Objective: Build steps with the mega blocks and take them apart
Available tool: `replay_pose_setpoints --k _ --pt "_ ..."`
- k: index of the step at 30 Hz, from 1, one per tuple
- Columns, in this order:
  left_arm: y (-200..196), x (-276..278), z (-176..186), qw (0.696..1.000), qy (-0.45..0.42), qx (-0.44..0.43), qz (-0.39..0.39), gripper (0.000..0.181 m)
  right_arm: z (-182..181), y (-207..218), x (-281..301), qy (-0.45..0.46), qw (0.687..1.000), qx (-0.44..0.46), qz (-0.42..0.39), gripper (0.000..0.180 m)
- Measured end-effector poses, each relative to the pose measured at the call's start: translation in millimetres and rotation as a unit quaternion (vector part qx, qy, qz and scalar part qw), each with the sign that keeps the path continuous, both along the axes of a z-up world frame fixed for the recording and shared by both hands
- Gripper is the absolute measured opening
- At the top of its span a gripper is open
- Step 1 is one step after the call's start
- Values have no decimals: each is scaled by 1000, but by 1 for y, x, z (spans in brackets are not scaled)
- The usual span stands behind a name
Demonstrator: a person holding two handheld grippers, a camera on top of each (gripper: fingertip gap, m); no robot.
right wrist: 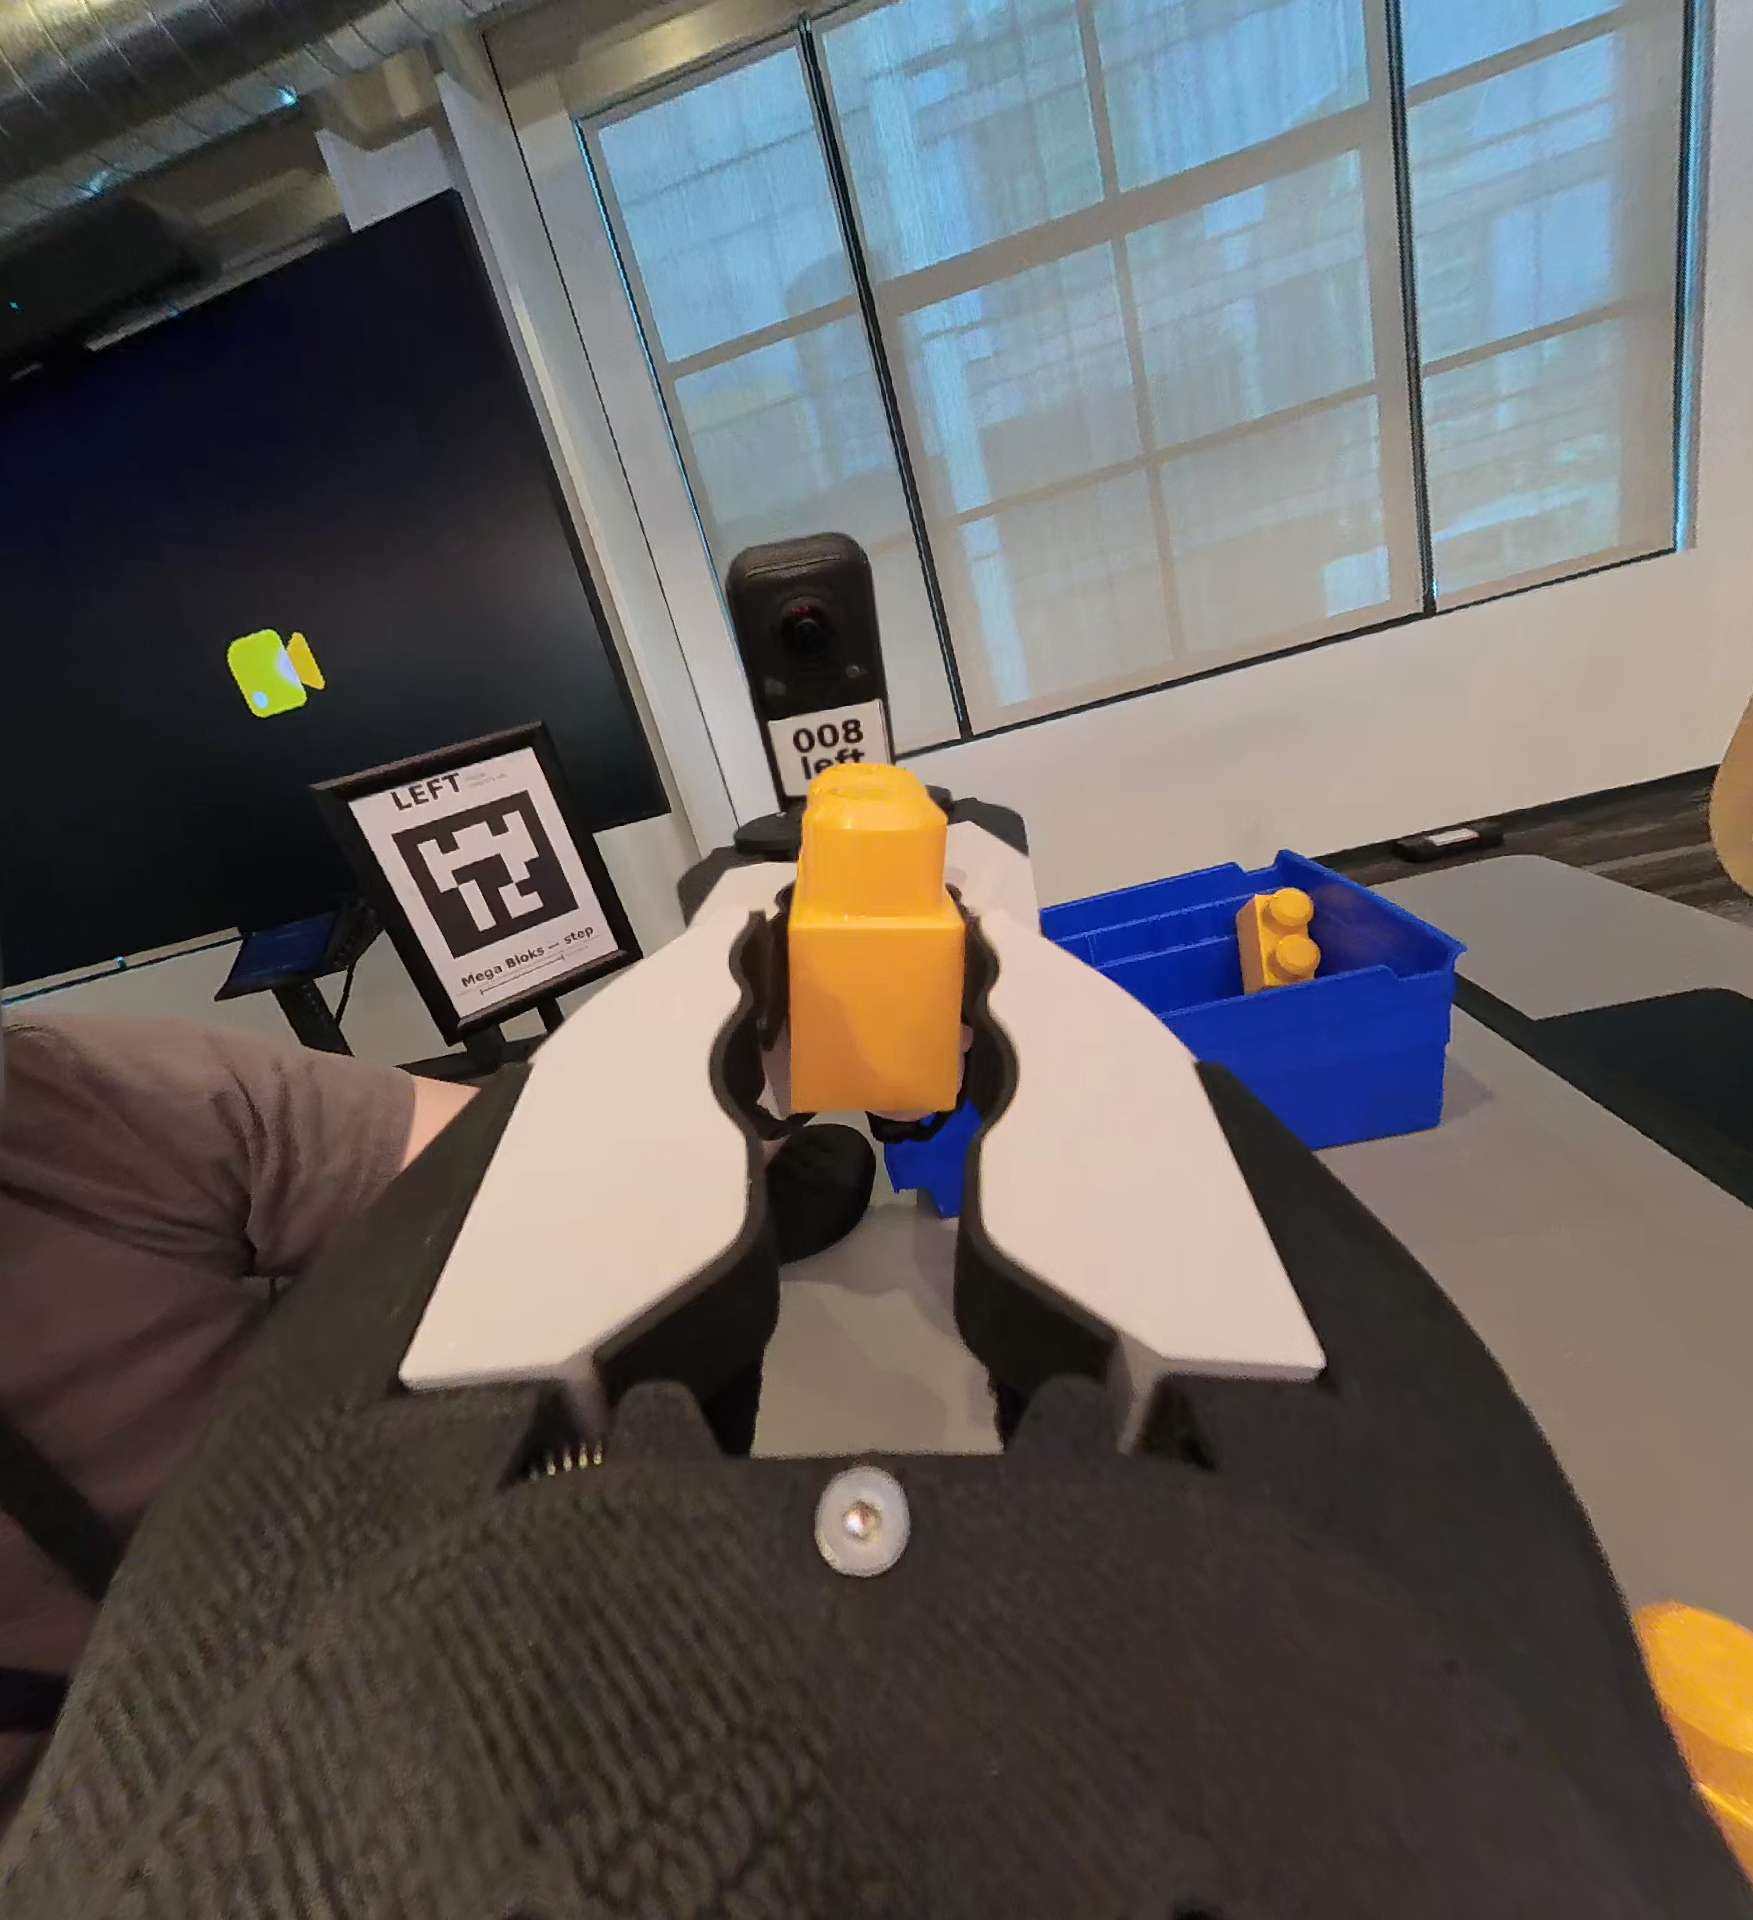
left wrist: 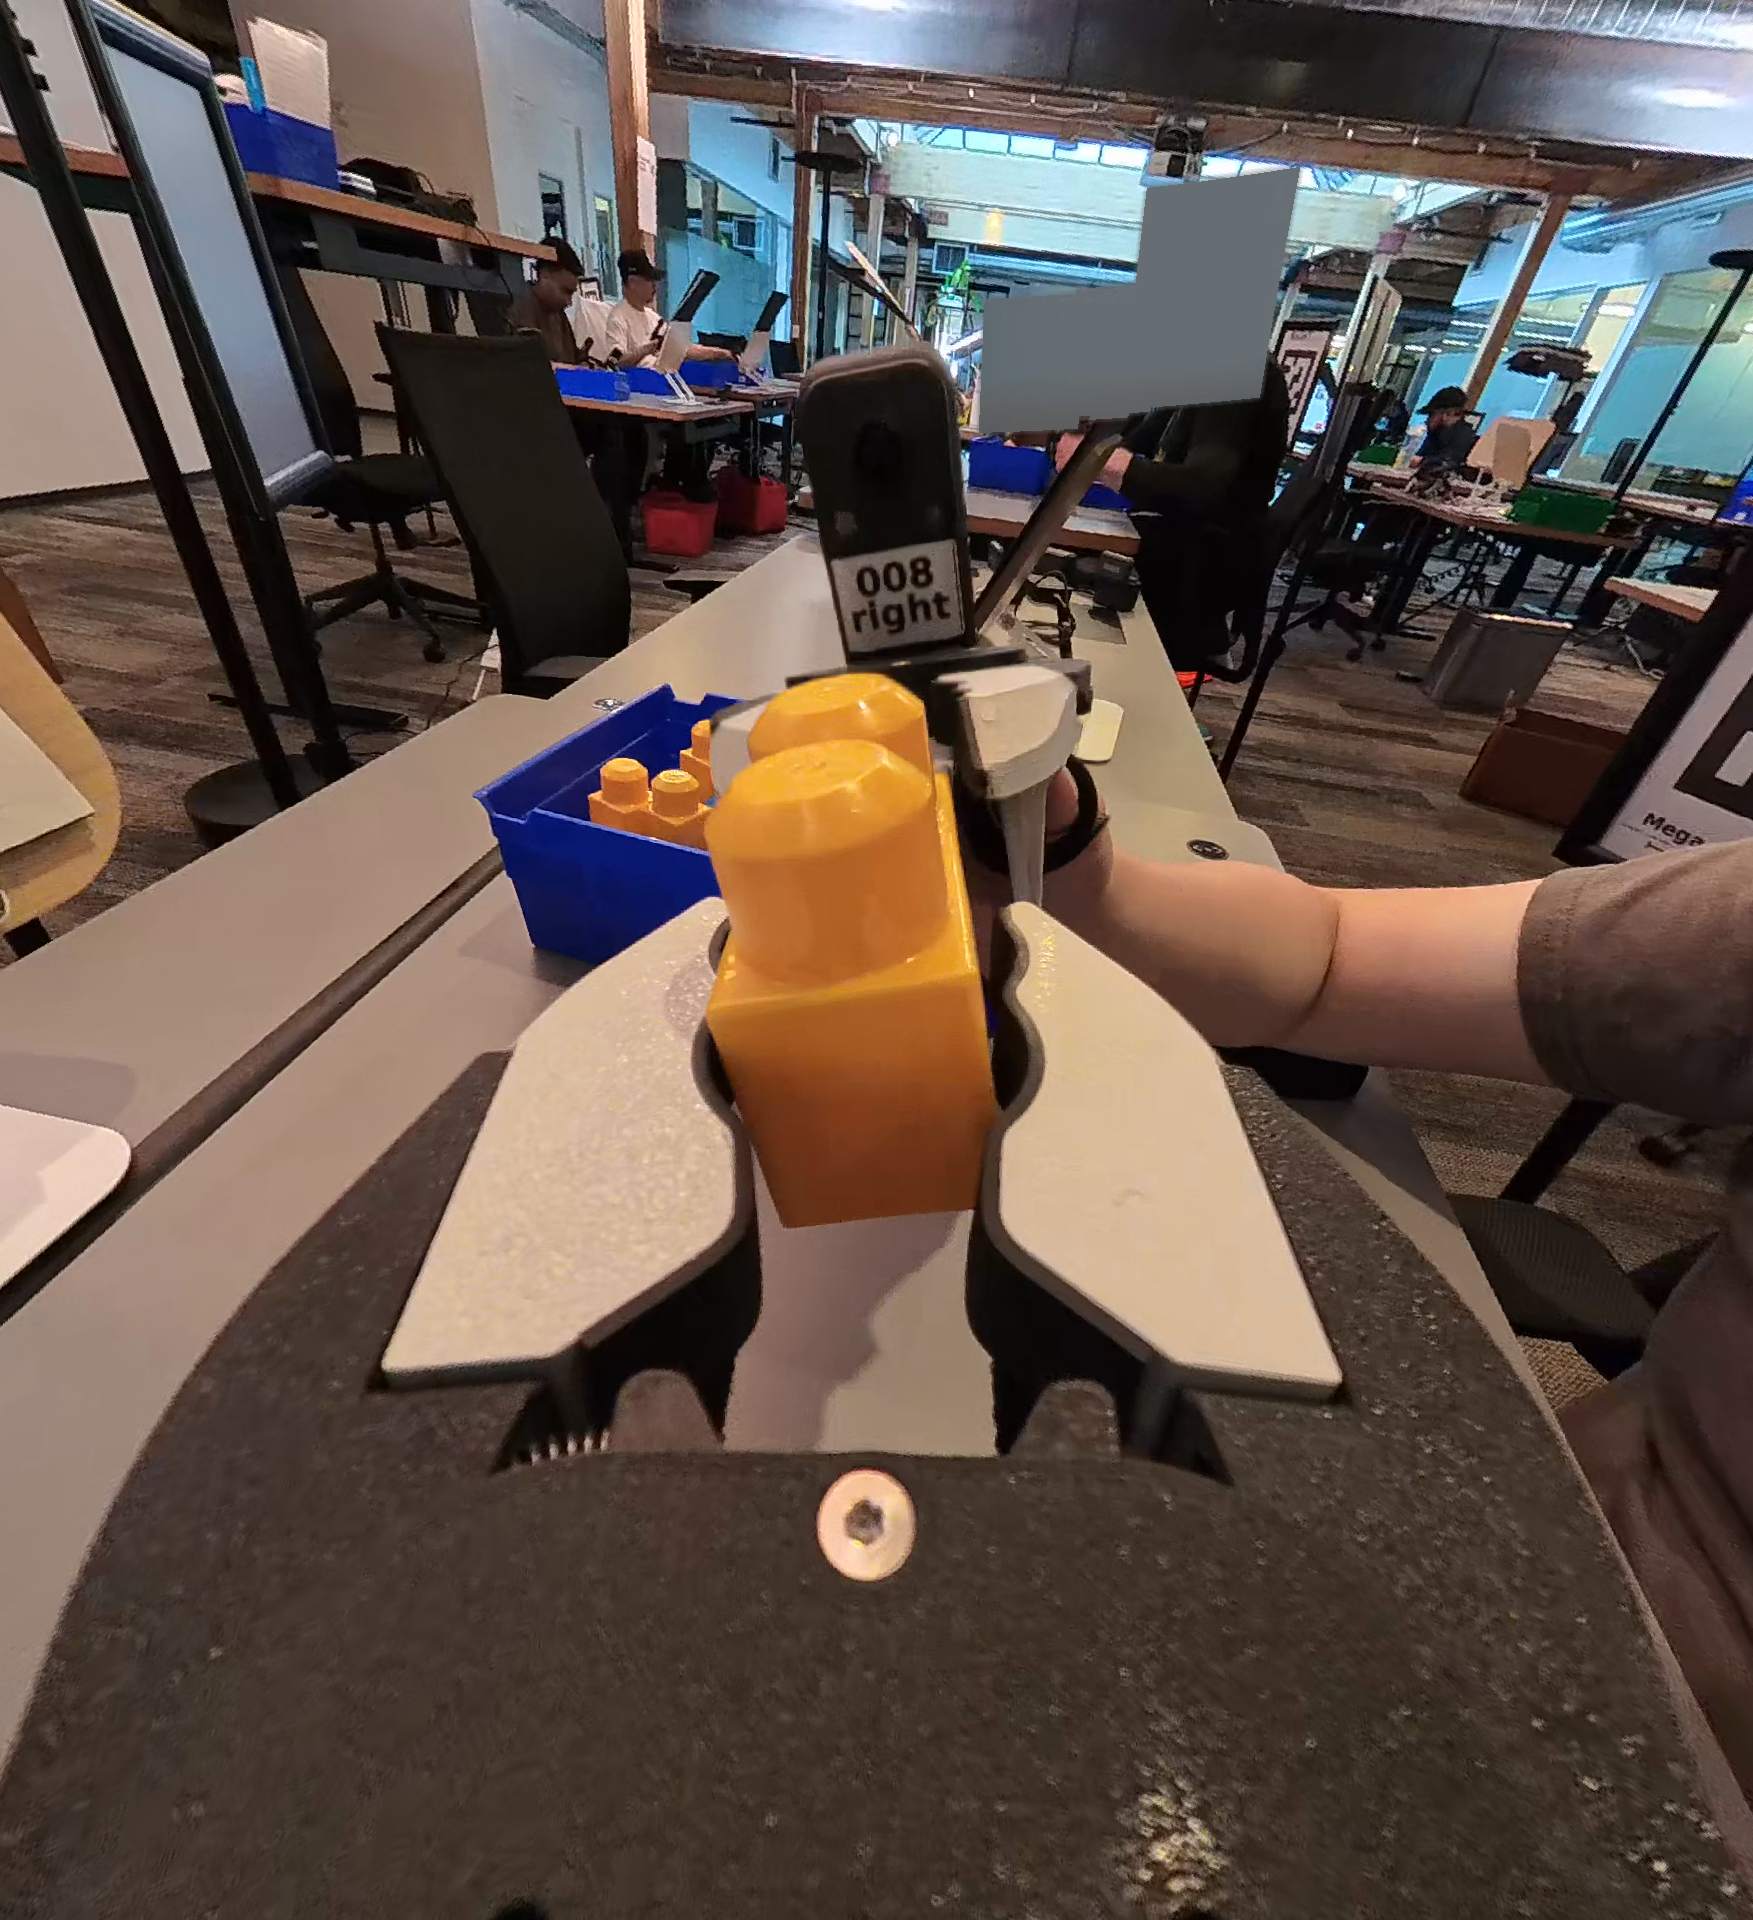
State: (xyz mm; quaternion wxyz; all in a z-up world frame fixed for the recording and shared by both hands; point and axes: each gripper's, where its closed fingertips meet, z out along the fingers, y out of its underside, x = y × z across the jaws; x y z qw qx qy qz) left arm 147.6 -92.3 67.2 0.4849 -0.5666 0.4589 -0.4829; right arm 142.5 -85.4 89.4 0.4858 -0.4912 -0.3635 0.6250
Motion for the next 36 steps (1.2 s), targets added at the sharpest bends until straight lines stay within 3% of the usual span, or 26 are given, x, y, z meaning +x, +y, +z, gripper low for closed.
replay_pose_setpoints --k 6,8,18,36 --pt "-7 4 -9 996 49 77 1 45 -8 -6 -8 -63 996 58 -18 41" --pt "-9 5 -10 994 58 96 5 44 -8 -10 -7 -73 992 101 -33 28" --pt "-9 7 -8 992 53 111 16 45 4 -22 -4 -82 957 255 -113 28" --pt "-7 -1 -2 990 39 134 23 45 6 -22 -2 -94 950 269 -126 28"
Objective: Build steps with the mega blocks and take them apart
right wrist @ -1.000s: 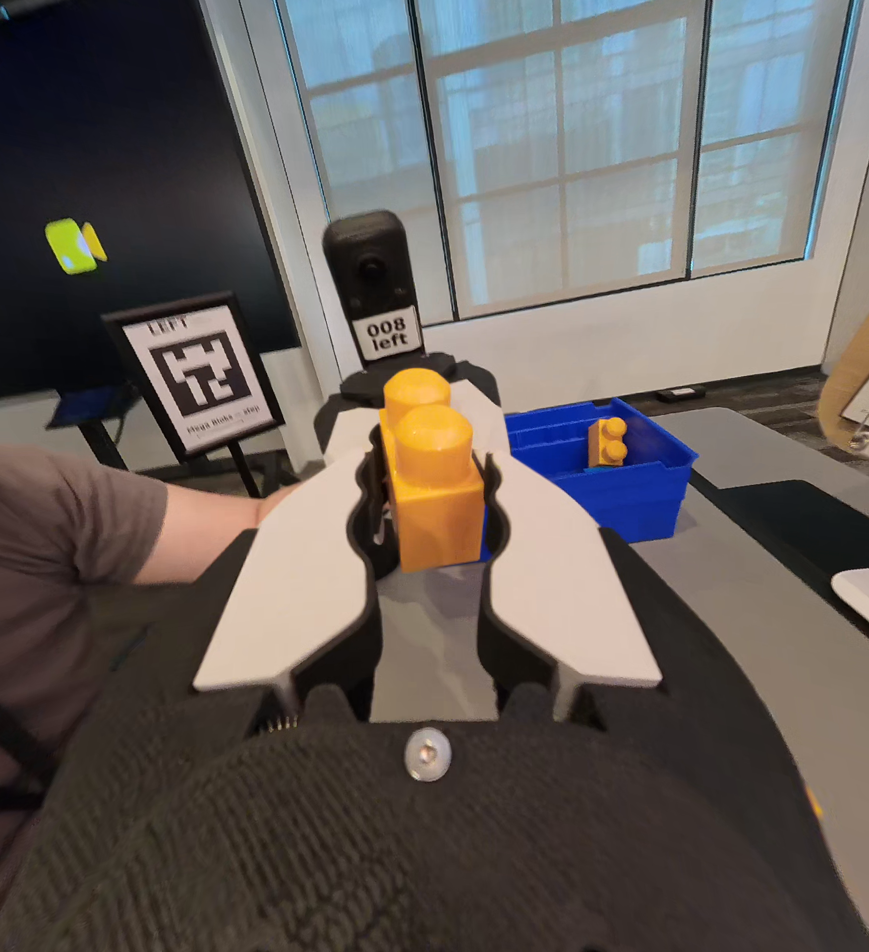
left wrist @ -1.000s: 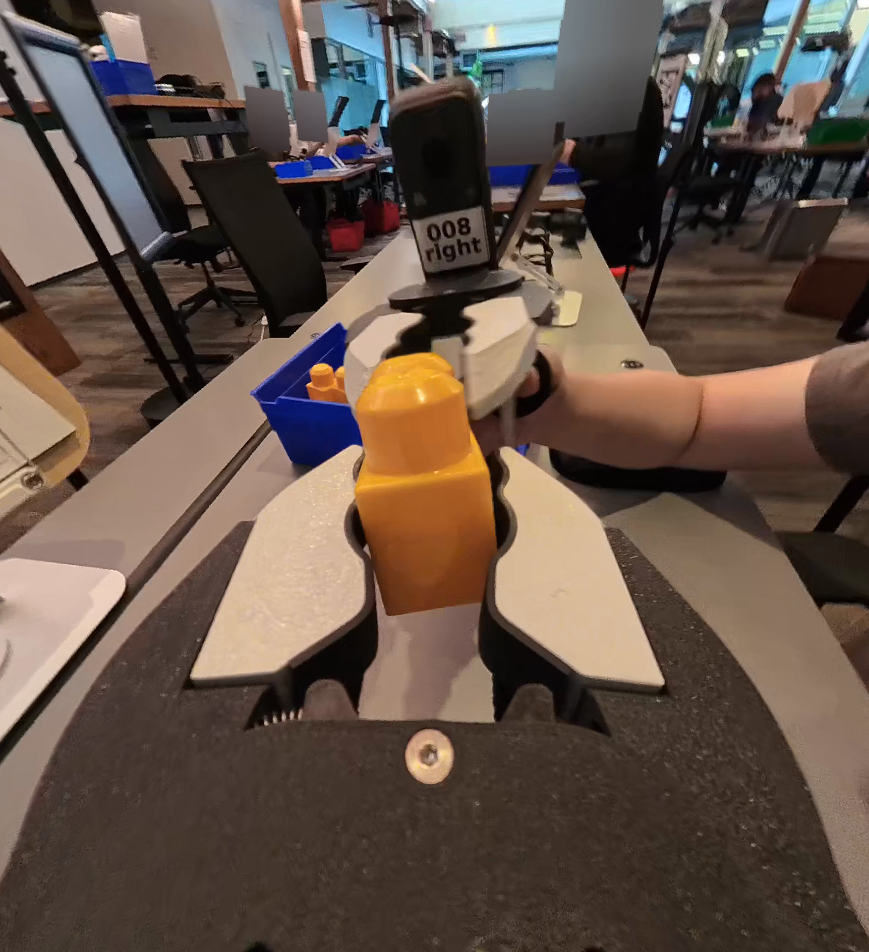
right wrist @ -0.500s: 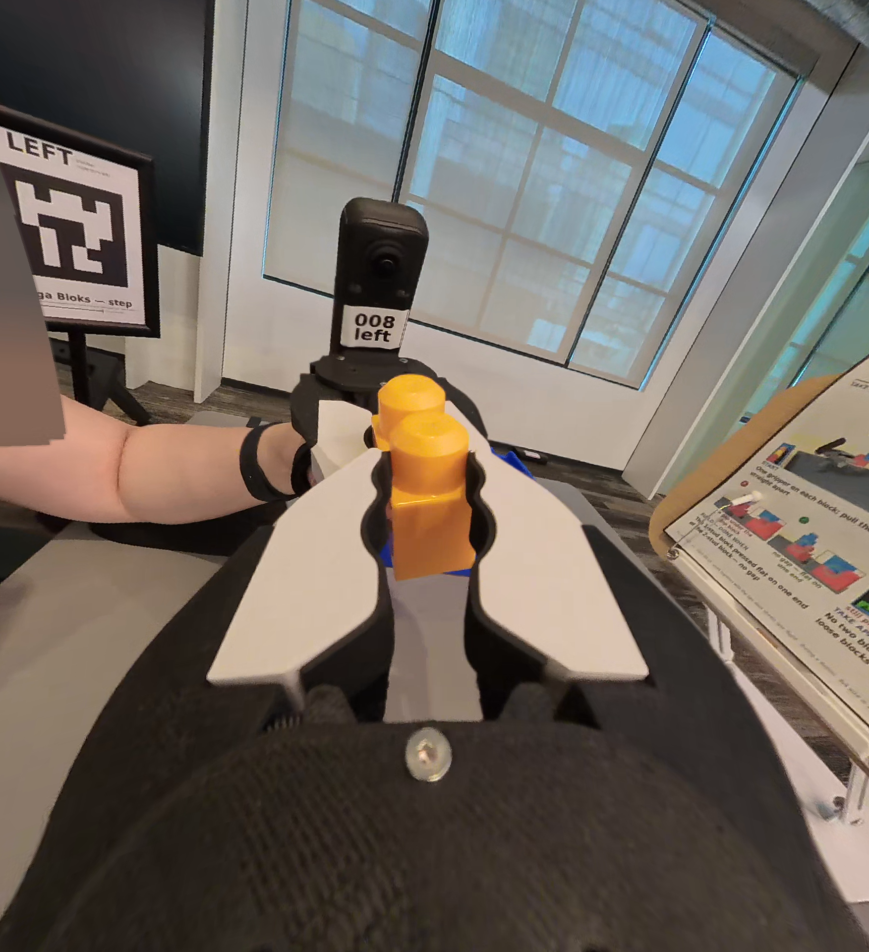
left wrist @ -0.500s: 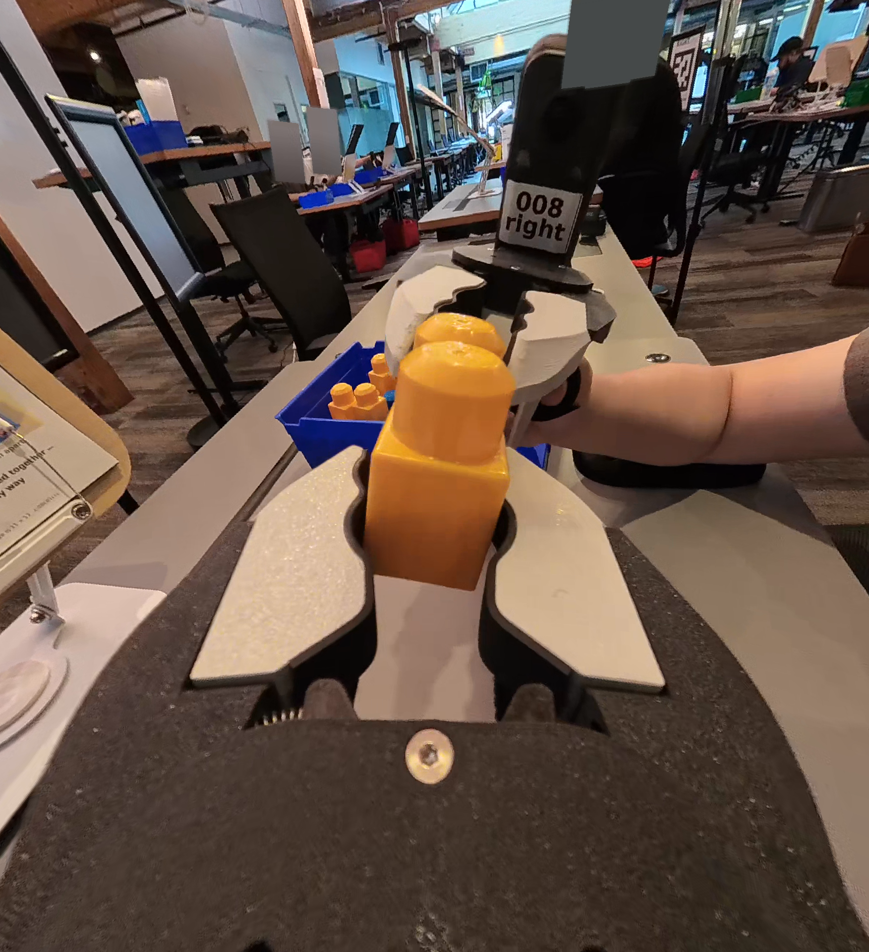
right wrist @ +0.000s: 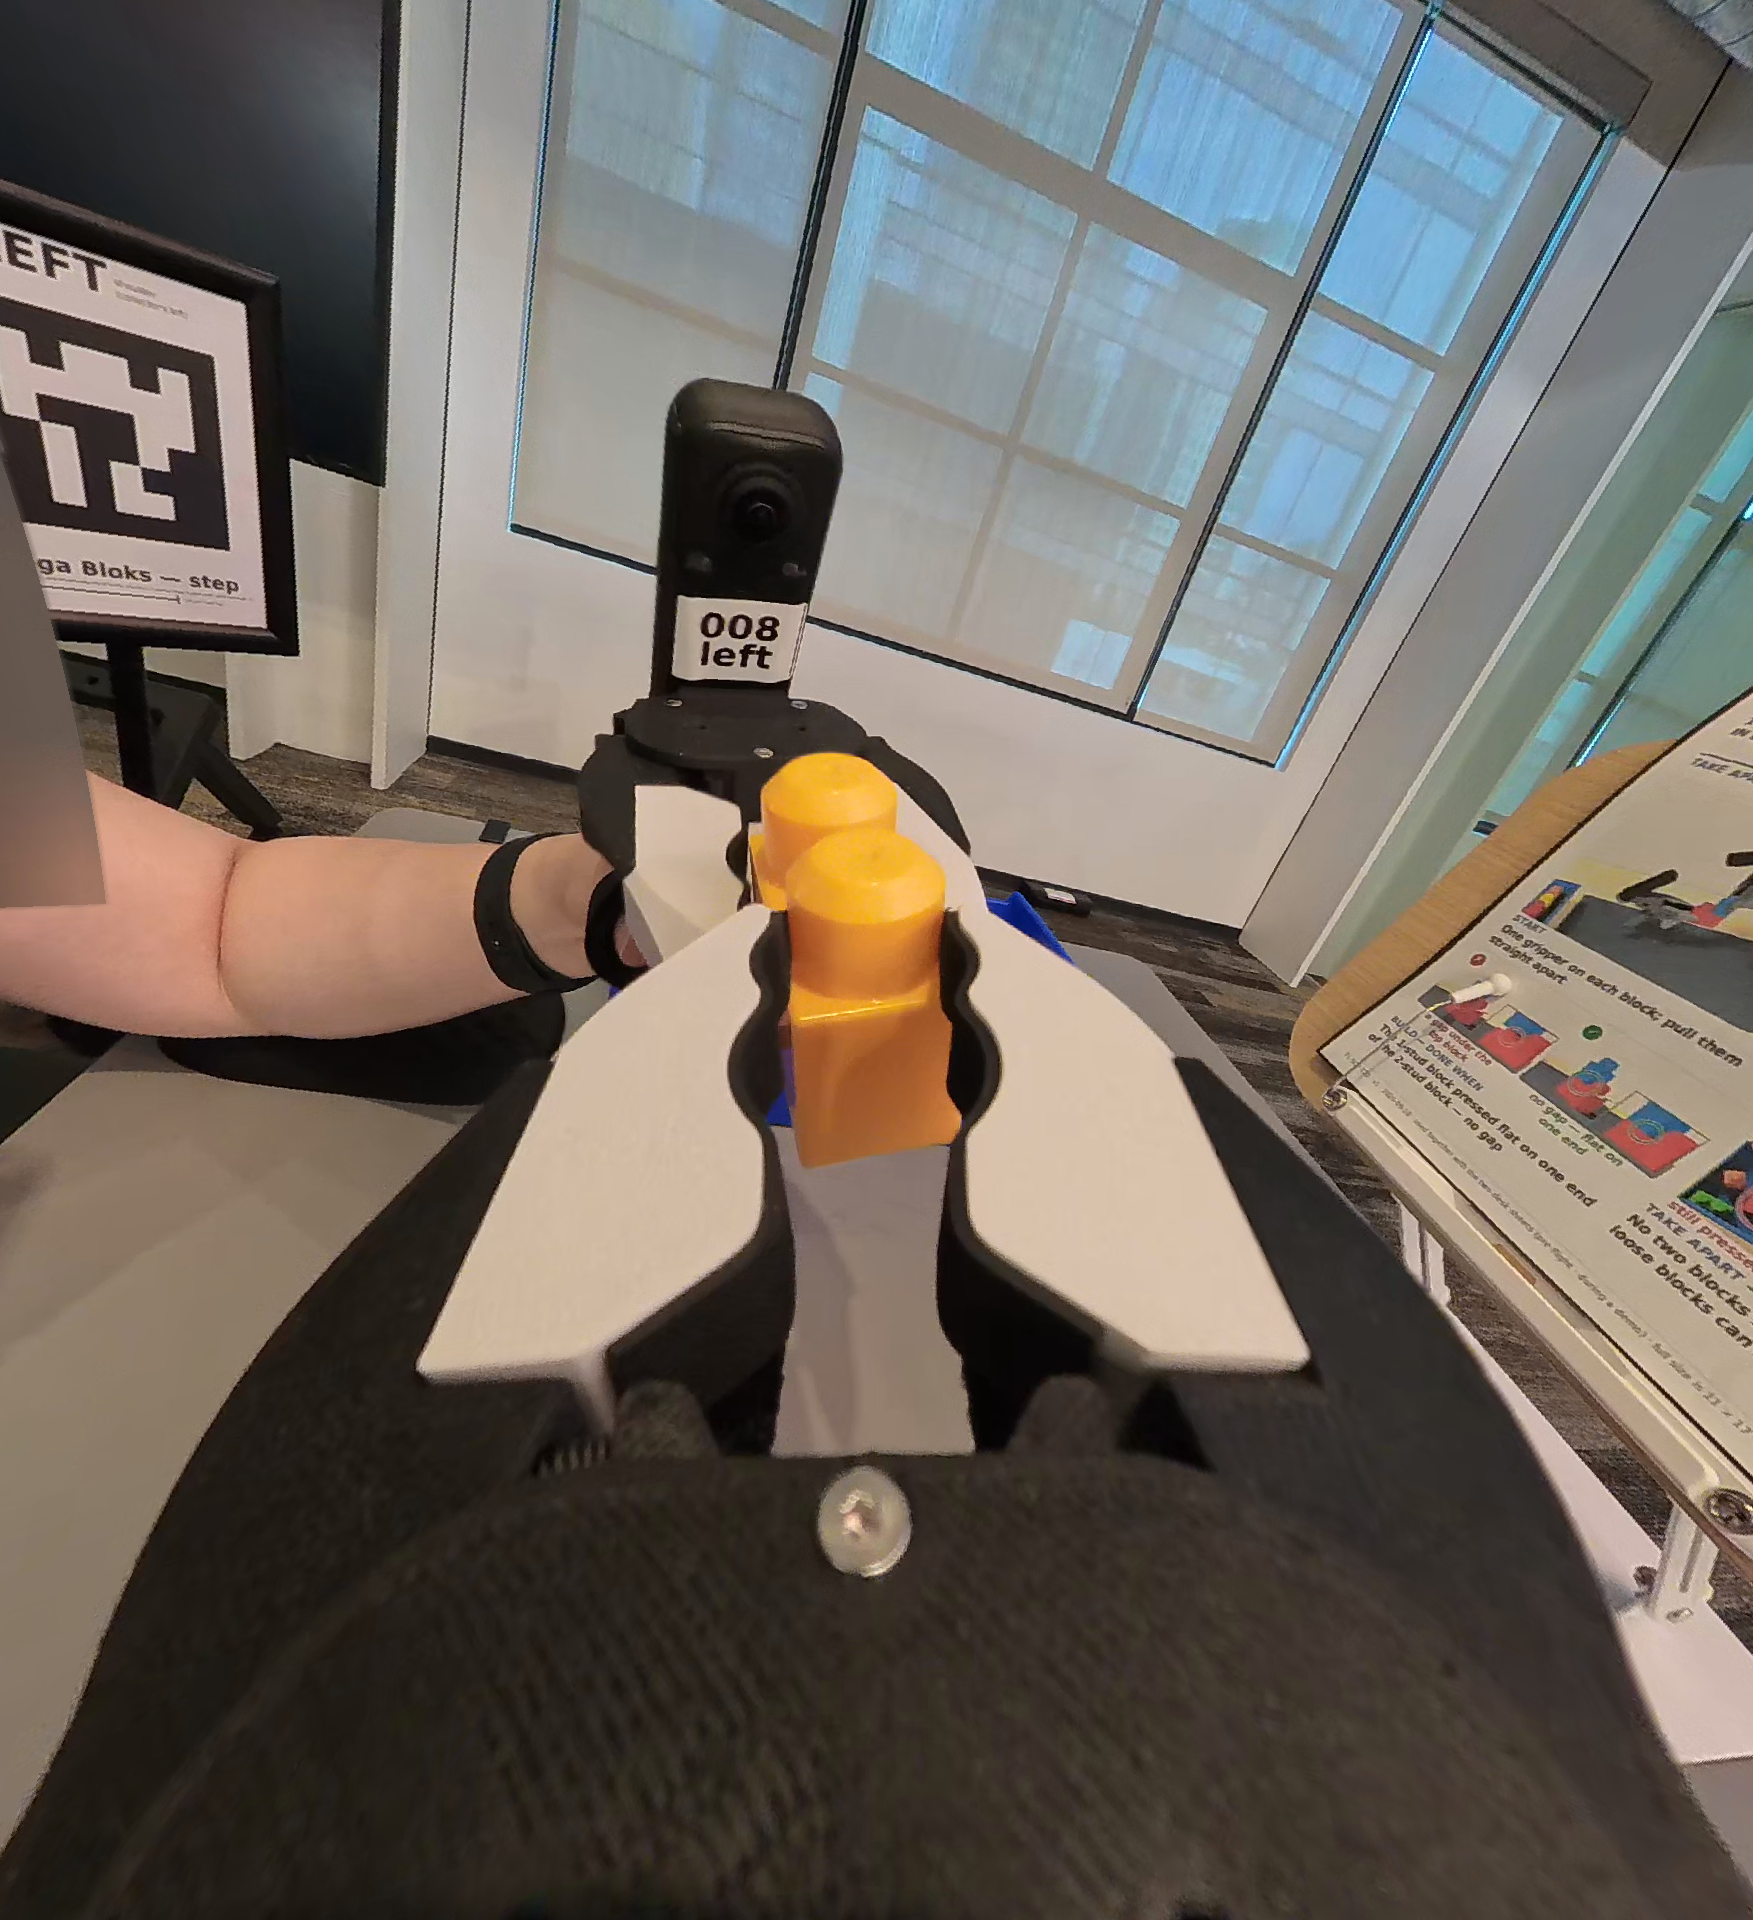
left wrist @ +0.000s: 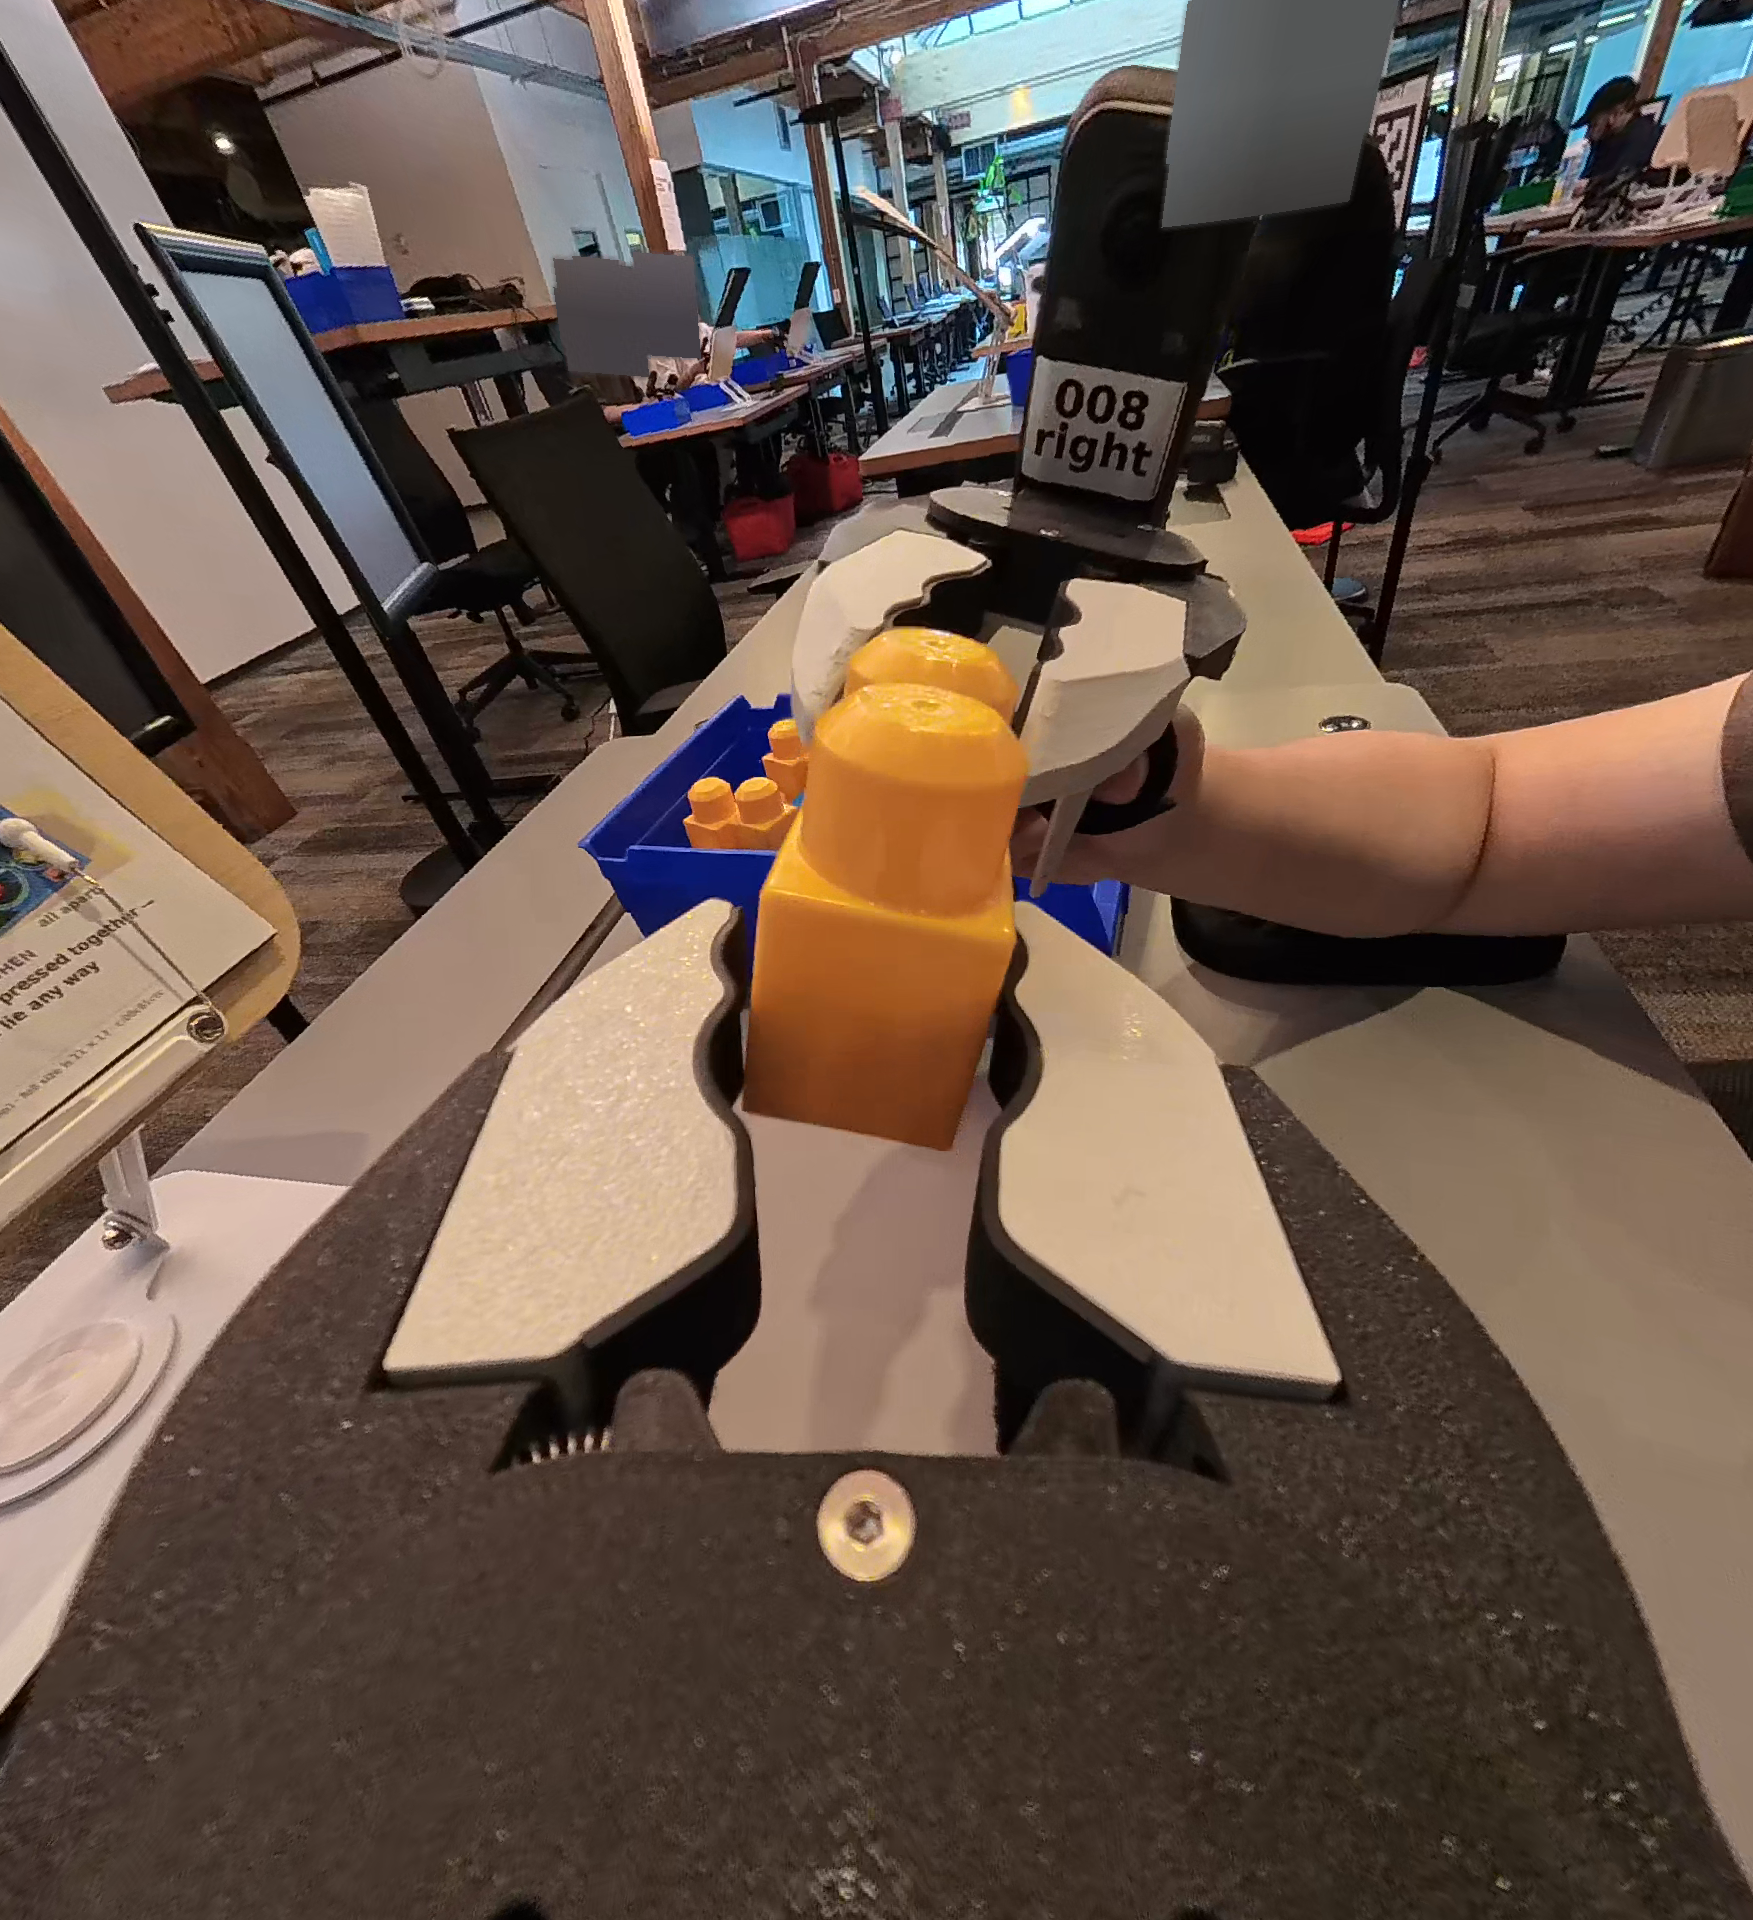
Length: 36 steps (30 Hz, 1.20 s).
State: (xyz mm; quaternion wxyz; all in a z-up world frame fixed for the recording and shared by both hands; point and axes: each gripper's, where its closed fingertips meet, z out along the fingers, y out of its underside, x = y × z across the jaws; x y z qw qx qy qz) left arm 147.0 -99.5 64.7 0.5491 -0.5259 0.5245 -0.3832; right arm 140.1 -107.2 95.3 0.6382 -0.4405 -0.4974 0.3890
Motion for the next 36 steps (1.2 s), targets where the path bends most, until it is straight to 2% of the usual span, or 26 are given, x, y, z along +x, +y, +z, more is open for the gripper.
replay_pose_setpoints --k 18,22,25,28,32,36 --pt "-1 0 0 1000 3 1 -7 38 3 1 4 13 1000 -15 13 28" --pt "8 -6 1 1000 4 6 11 38 12 7 10 46 999 -4 -15 36" --pt "21 -24 12 999 -14 9 41 38 11 32 22 59 995 -43 -66 44" --pt "38 -51 28 996 -34 18 85 38 -28 86 34 24 971 -151 -182 45" --pt "54 -84 44 989 -38 41 140 38 -131 128 29 -139 909 -289 -267 49" --pt "57 -99 56 986 -61 30 150 38 -187 143 24 -258 864 -302 -309 51"
